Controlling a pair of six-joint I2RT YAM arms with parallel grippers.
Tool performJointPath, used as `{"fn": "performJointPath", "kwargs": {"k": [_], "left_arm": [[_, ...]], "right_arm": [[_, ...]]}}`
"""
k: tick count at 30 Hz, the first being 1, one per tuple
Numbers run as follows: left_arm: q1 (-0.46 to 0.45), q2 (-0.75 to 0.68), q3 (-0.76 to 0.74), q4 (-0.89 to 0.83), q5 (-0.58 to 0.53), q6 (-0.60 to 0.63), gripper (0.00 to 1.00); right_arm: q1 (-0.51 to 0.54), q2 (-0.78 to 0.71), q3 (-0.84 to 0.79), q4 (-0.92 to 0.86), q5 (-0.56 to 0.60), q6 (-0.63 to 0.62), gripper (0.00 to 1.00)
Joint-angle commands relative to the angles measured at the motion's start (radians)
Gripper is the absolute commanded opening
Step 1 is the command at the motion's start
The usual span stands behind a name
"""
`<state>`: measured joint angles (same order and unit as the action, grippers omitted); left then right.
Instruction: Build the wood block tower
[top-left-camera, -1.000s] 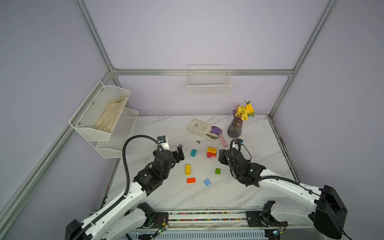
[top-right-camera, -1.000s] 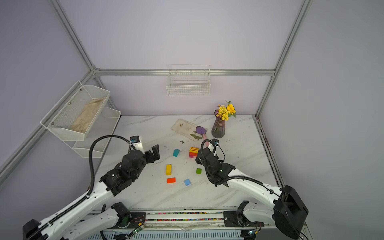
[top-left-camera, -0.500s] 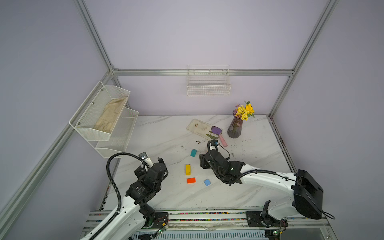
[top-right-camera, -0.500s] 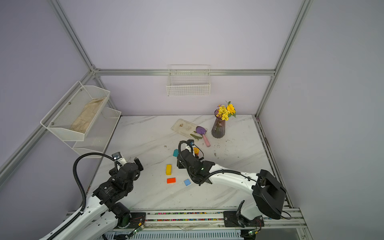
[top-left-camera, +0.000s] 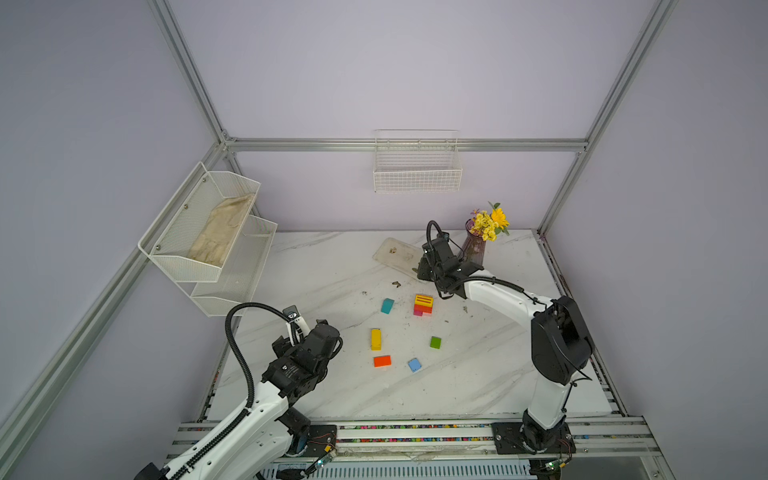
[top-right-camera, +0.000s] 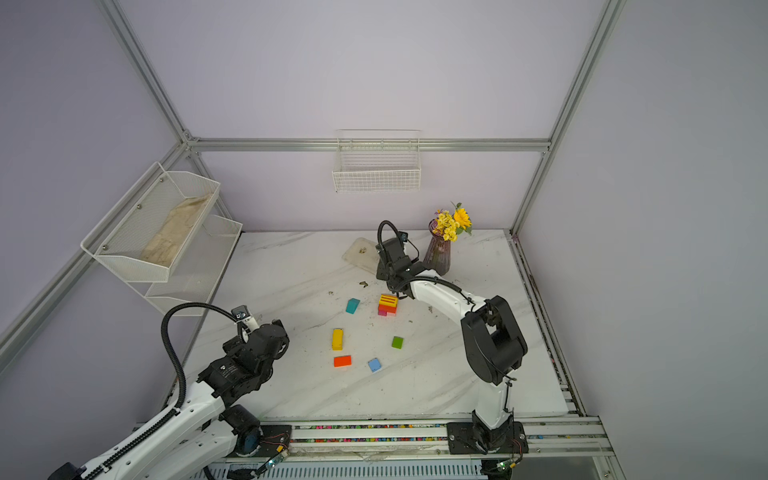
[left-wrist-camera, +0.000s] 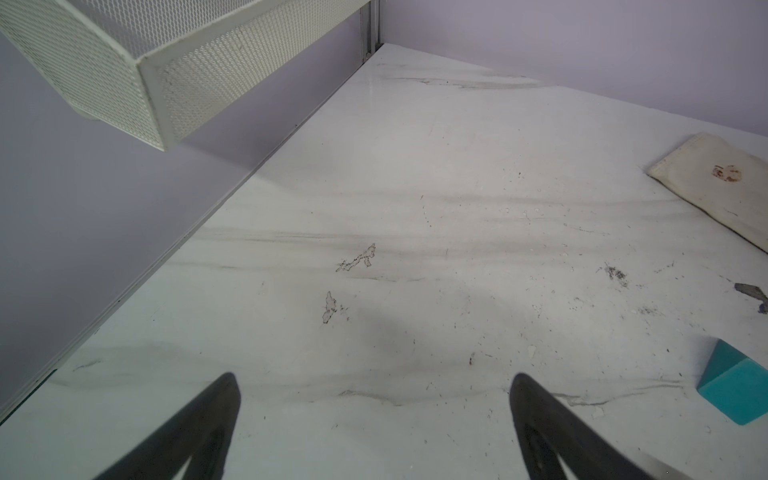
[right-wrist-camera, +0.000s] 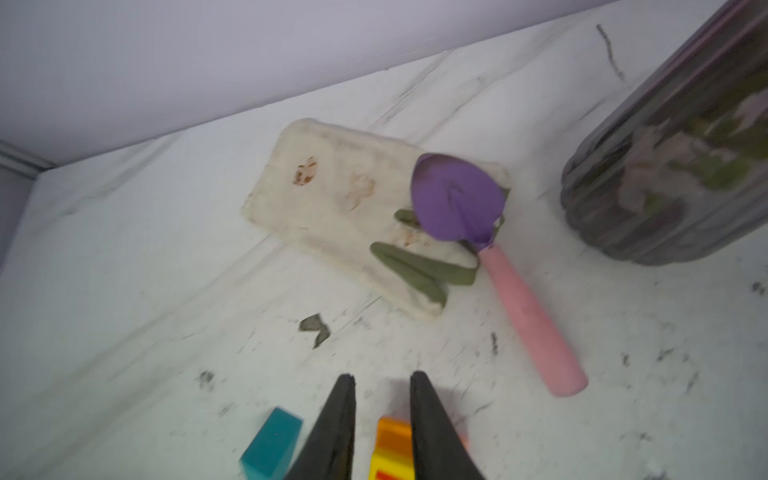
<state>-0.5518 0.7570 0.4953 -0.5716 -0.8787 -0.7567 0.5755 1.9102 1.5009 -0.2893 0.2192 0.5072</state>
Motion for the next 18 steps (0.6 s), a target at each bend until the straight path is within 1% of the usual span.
{"fn": "performJointPath", "kwargs": {"k": [1, 5, 9, 18], "left_arm": [[0.003, 0.011, 0.008, 0.035, 0.003, 0.007, 1.00], [0.003, 0.013, 0.010, 0.034, 0.015, 0.009, 1.00], [0.003, -0.003, 0.005, 0.034, 0.022, 0.012, 1.00], [0.003, -0.051, -0.012, 0.042, 0.029, 0.021, 1.00]], "right_arm": [[-0.008, 0.117, 0.088, -0.213, -0.053, -0.089, 0.20], [-0.041, 0.201, 0.169, -0.255, -0.087, -0.120, 0.19], [-0.043, 0.261, 0.238, -0.313, -0.107, -0.149, 0.16], [-0.043, 0.277, 0.212, -0.309, -0.113, -0.157, 0.16]]}}
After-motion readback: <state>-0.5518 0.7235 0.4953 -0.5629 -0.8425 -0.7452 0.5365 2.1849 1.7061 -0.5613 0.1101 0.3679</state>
